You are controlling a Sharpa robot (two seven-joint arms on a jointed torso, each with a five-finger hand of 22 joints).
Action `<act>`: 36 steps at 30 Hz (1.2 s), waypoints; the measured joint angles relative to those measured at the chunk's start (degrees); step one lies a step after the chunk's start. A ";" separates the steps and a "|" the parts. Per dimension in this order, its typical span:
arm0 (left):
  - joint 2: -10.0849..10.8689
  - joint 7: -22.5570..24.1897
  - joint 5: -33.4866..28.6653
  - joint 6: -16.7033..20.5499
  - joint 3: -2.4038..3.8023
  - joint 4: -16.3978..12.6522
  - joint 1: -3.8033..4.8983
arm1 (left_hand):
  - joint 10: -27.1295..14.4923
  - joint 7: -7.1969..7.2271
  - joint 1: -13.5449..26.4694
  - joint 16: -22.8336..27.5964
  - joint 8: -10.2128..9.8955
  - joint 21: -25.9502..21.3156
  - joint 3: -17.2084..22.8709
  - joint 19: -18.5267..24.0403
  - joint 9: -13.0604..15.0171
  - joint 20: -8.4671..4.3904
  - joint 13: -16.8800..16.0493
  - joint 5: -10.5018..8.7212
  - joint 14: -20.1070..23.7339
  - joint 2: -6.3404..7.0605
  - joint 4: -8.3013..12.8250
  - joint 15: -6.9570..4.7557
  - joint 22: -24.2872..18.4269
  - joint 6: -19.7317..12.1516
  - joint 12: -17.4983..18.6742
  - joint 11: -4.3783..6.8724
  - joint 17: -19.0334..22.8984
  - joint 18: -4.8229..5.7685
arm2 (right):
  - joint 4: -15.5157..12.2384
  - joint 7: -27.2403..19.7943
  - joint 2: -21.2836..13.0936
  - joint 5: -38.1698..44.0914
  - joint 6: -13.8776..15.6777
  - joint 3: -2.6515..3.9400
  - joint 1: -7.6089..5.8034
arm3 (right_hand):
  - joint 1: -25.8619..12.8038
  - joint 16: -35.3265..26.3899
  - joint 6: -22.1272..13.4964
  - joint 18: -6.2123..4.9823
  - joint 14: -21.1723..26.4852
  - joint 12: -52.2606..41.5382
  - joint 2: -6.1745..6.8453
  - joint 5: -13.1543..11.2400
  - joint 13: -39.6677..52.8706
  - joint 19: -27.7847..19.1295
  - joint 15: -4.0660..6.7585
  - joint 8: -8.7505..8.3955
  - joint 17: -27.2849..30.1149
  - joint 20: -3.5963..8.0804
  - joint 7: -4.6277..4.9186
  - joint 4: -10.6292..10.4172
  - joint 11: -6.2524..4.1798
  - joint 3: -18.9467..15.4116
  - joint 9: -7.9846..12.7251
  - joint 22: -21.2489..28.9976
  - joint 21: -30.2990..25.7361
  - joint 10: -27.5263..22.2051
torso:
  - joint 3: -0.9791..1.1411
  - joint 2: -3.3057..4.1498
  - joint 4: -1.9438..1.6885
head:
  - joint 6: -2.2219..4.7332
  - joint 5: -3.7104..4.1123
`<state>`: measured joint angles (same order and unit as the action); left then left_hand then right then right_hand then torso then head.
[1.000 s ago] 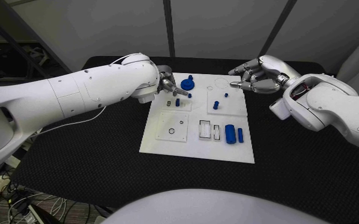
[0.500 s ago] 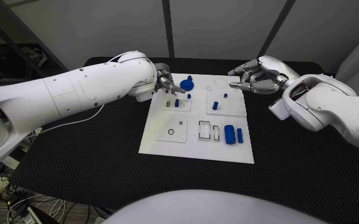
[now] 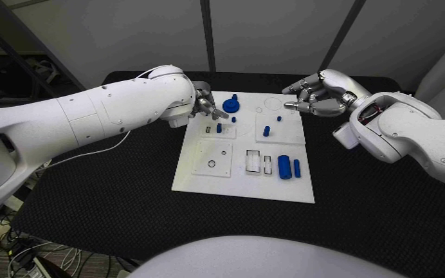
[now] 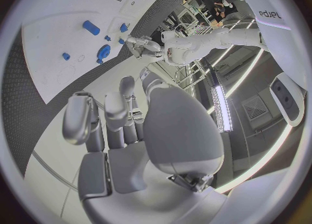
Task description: Assemble the parts on the task board
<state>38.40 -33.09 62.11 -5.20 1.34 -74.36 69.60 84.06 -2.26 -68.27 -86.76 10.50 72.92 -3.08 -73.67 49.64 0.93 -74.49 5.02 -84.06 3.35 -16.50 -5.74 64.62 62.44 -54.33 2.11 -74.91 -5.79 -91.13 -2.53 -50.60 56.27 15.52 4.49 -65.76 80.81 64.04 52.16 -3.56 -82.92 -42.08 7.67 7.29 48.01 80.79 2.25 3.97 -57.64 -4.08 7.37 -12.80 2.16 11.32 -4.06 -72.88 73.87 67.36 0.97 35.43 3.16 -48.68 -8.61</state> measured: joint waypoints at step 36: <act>-4.57 -2.03 -0.31 -7.71 -0.53 5.16 0.14 | 0.00 0.23 -3.17 0.00 -0.20 0.00 -0.56 -0.01 -1.98 0.00 -0.01 5.35 0.00 -2.22 0.88 0.00 0.20 1.04 0.00 0.00 0.00 0.00 | -0.03 0.21 0.13 0.05 0.00 0.00 0.00 | 0.00 0.00 0.00 0.00 0.00 0.00 0.00 0.00 0.02 0.00 0.00 0.00 0.00 0.00 0.00 0.00 0.00 0.00 0.00 0.00 0.00 0.00 | -0.03 0.02 0.00 | -0.56 0.02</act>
<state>33.83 -35.12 61.80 -12.90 0.81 -69.21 69.74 84.06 -2.03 -71.43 -86.76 10.30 72.92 -3.64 -73.68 47.65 0.93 -74.51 10.37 -84.06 1.14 -15.62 -5.74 64.83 63.48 -54.33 2.11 -74.91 -5.79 -91.16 -2.32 -50.47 56.32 15.52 4.49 -65.76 80.82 64.04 52.16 -3.56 -82.92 -42.08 7.67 7.29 48.03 80.79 2.25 3.97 -57.64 -4.08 7.37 -12.80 2.16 11.32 -4.07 -72.88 73.87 67.35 0.94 35.45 3.16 -49.24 -8.59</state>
